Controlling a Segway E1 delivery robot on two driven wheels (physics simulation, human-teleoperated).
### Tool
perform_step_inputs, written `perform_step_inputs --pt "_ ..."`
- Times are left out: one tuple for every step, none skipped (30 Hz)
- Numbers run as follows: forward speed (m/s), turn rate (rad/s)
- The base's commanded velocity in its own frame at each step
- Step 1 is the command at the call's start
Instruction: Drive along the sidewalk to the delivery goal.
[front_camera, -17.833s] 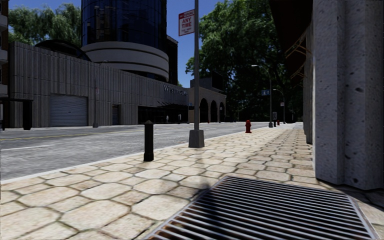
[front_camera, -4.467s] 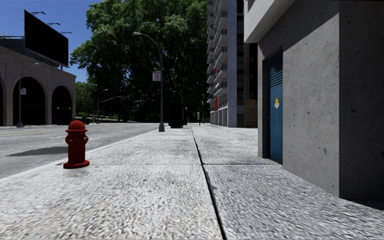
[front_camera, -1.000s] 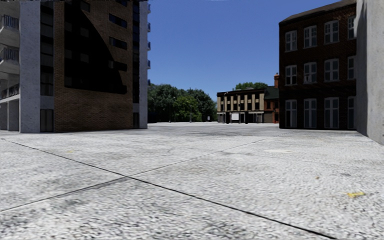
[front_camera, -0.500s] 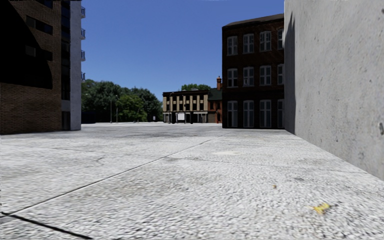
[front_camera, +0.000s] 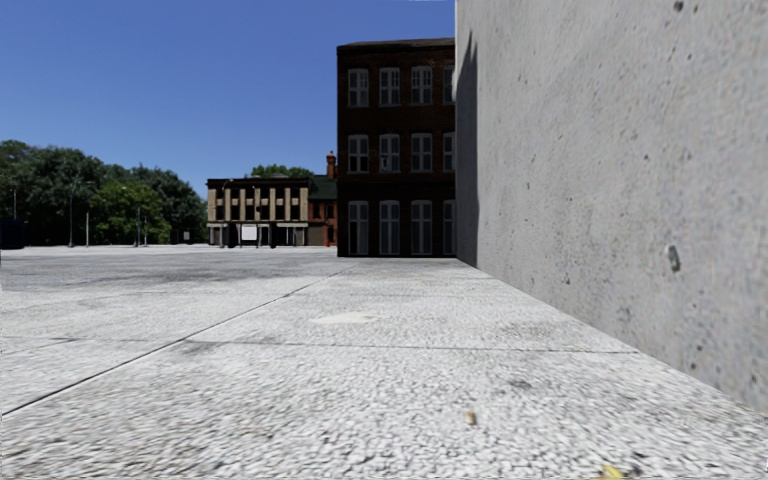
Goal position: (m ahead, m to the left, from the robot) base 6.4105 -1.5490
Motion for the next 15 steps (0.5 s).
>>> perform_step_inputs --pt "1.55 -0.65" --pt "1.55 0.00" --pt "1.56 0.00" --pt "1.56 0.00" --pt "1.56 0.00" --pt "1.56 0.00" --pt "1.56 0.00" --pt "1.56 0.00" --pt "1.56 0.00" --pt "1.56 0.00" --pt "1.57 0.00" --pt "1.71 0.00" --pt "2.00 0.00" --pt "2.00 0.00" --pt "2.00 0.00"
